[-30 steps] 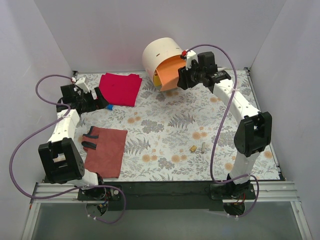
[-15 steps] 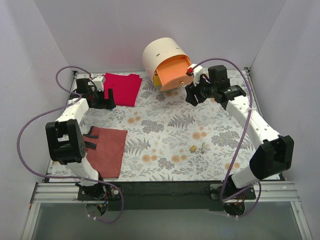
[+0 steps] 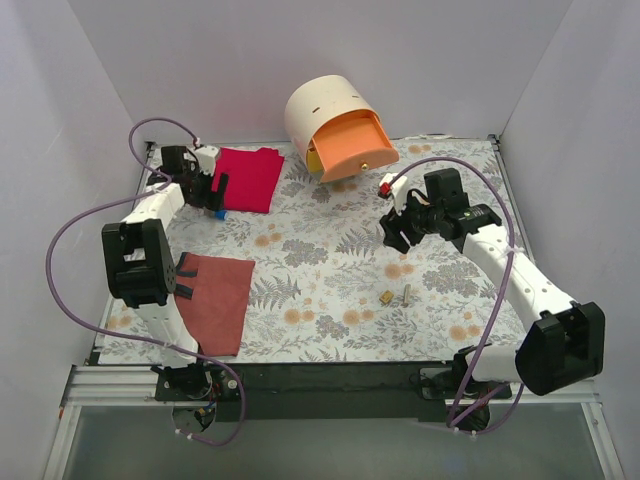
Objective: Sort the stationery into containers
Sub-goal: Pick up the stationery from the center of the board.
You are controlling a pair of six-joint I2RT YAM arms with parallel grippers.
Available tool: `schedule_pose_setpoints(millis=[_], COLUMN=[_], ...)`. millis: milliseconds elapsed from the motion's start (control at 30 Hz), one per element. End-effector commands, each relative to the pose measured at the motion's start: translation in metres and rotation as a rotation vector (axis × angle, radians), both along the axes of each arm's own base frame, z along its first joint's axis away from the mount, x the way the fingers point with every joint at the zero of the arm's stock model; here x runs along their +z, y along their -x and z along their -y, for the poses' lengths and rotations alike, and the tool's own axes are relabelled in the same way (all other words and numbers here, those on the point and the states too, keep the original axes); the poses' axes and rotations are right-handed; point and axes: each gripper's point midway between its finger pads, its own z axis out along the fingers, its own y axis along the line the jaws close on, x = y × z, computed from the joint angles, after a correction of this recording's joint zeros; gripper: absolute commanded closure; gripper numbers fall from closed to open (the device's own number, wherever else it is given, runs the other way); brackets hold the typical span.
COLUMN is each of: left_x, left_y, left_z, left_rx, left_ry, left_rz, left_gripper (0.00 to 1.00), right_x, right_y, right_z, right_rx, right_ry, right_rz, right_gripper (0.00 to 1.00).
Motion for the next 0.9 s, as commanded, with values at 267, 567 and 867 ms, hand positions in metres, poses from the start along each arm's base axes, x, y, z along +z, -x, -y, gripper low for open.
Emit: schedule_pose_setpoints(millis=[267, 567, 867], left_x=[0.024, -0.014, -0.028], left_y=[-0.013, 0.022, 0.026], left_z=[0.034, 0.019, 0.023], left_rx=[-0.983, -1.246, -1.259], left_ry=[-0.176, -0.319, -0.322], left_rz=[-0.017, -0.106, -0.097], left_gripper=[0.34, 0.34, 0.35], right_x=[0.014, 0.008, 0.001], right_y=[0.007, 0.011, 0.012], right_z=[0.004, 0.011, 0.009], right_rx=[0.052, 0.028, 0.031], right_ry=[0.002, 0.02, 0.005], right_rz=[0.068, 0.057, 0.024], right_gripper=[0.34, 0.35, 0.35])
